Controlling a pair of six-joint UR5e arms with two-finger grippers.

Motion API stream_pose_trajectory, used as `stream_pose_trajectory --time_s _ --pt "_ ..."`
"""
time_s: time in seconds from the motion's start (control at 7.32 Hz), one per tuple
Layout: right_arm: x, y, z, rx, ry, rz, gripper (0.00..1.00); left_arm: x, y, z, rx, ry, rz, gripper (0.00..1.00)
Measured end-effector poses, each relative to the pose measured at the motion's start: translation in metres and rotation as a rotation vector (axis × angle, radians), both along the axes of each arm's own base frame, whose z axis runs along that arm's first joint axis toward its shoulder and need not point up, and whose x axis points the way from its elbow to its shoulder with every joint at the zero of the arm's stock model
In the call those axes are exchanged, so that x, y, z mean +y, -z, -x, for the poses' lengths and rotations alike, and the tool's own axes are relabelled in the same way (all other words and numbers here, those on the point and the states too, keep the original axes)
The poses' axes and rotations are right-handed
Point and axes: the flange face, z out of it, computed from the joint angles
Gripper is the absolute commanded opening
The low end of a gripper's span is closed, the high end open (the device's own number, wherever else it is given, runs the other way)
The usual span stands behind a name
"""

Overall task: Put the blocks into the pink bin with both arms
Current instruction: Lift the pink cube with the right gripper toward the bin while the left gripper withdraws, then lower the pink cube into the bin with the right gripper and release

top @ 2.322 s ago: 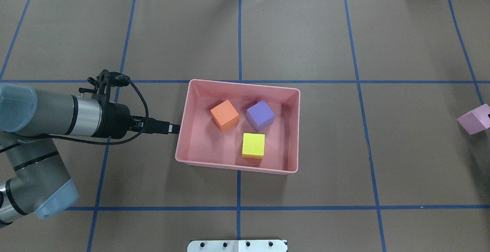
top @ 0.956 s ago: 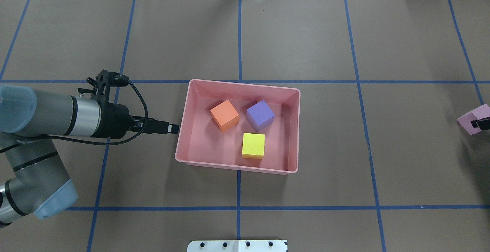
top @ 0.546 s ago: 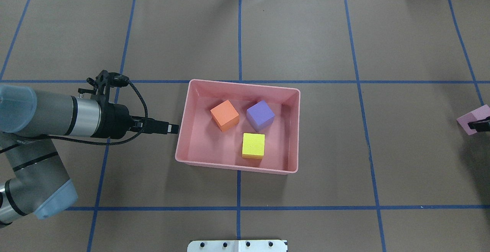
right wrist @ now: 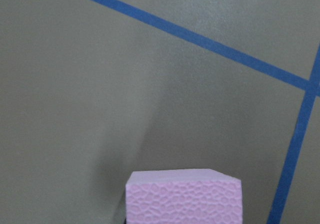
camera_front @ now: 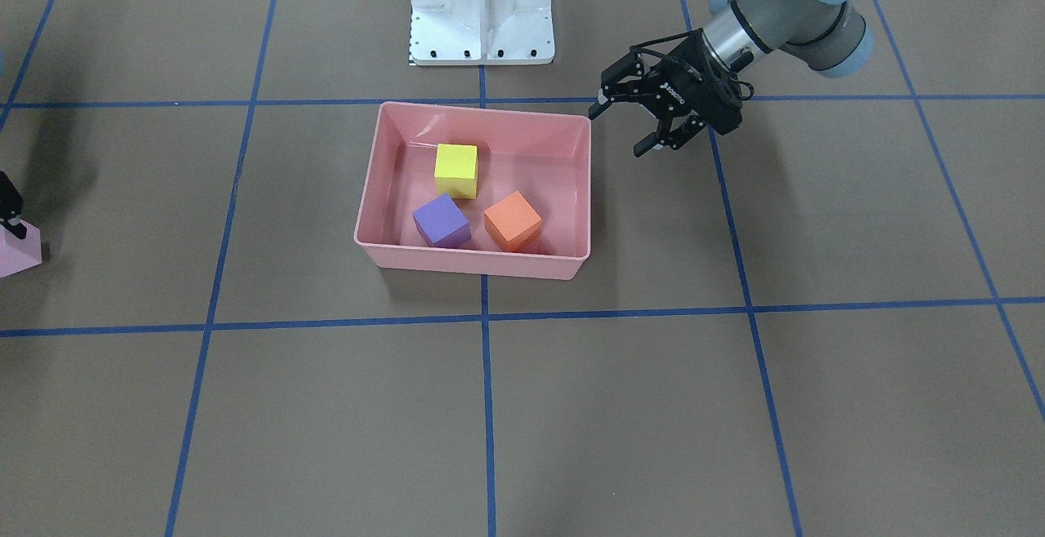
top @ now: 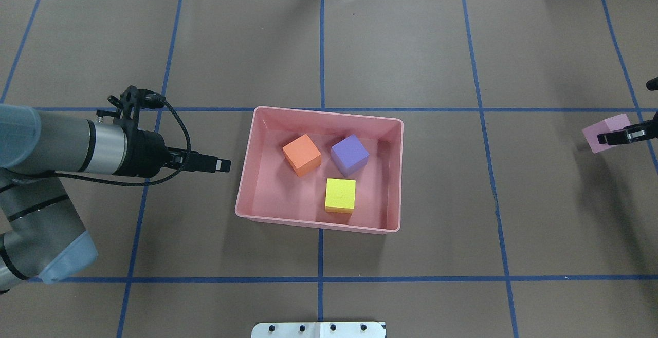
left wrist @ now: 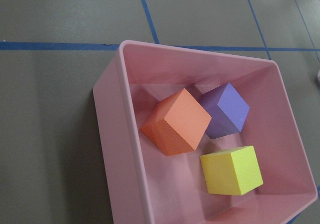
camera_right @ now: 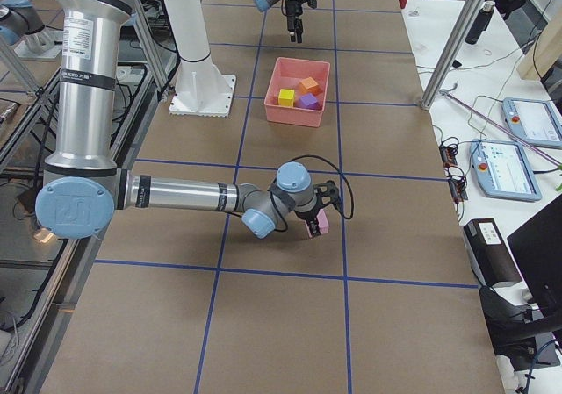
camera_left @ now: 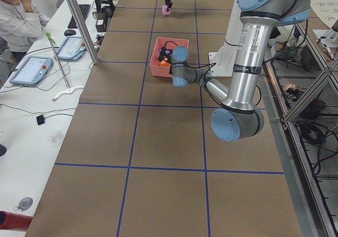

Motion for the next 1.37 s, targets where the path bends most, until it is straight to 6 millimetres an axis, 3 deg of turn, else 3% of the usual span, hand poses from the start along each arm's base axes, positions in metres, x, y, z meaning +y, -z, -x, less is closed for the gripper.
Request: stream_pose_trajectory --time_s 0.27,0.55,1.09,1.23,1.37 --pt "-0.004 0.077 0.009 -0.142 -0.094 0.048 0.00 -0.036 -0.036 0.055 -0.134 -0.027 -0.110 1.00" --pt "0.005 0.158 0.032 -0.294 -0.138 0.104 0.00 -0.063 -0.083 0.108 -0.222 -0.060 -0.226 1.00" --pt "0.002 0.283 0.103 -0.484 -0.148 0.195 0.00 -0.124 -0.164 0.230 -0.422 -0.047 -0.330 1.00" --pt "0.006 0.326 0.130 -0.483 -0.159 0.230 0.00 -0.132 -0.176 0.255 -0.474 -0.066 -0.342 1.00" --pt "0.014 0.375 0.169 -0.466 -0.187 0.272 0.00 -0.135 -0.184 0.269 -0.501 -0.077 -0.342 1.00"
